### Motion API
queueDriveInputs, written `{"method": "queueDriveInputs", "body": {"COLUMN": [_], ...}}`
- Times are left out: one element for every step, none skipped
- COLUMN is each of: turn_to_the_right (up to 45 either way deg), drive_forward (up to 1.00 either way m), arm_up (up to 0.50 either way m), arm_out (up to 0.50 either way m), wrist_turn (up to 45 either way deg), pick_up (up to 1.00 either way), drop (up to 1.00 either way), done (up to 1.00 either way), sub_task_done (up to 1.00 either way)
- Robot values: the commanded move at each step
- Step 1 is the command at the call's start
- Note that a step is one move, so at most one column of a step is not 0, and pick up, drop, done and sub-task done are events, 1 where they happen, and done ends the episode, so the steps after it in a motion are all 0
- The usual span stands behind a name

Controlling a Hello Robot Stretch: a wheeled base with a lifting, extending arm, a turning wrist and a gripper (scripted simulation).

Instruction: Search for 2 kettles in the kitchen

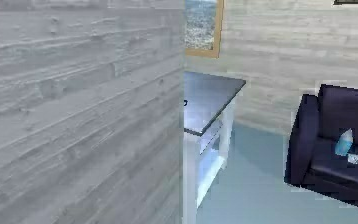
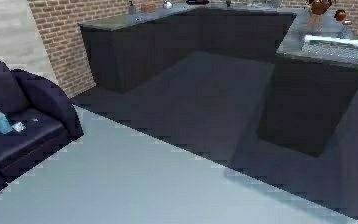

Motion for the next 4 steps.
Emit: {"method": "queueDriveInputs", "body": {"turn_to_the_right": [45.0, 45.0, 24.0, 0.0], "drive_forward": [0.0, 0.0, 0.0, 0.05], "arm_up": [0.0, 0.0, 0.0, 0.0], "arm_out": [0.0, 0.0, 0.0, 0.0], "wrist_turn": [0.0, 0.0, 0.0, 0.0], "pick_up": [0.0, 0.0, 0.0, 0.0], "drop": [0.0, 0.0, 0.0, 0.0], "done": [0.0, 0.0, 0.0, 0.0], "sub_task_done": [0.0, 0.0, 0.0, 0.0]}}
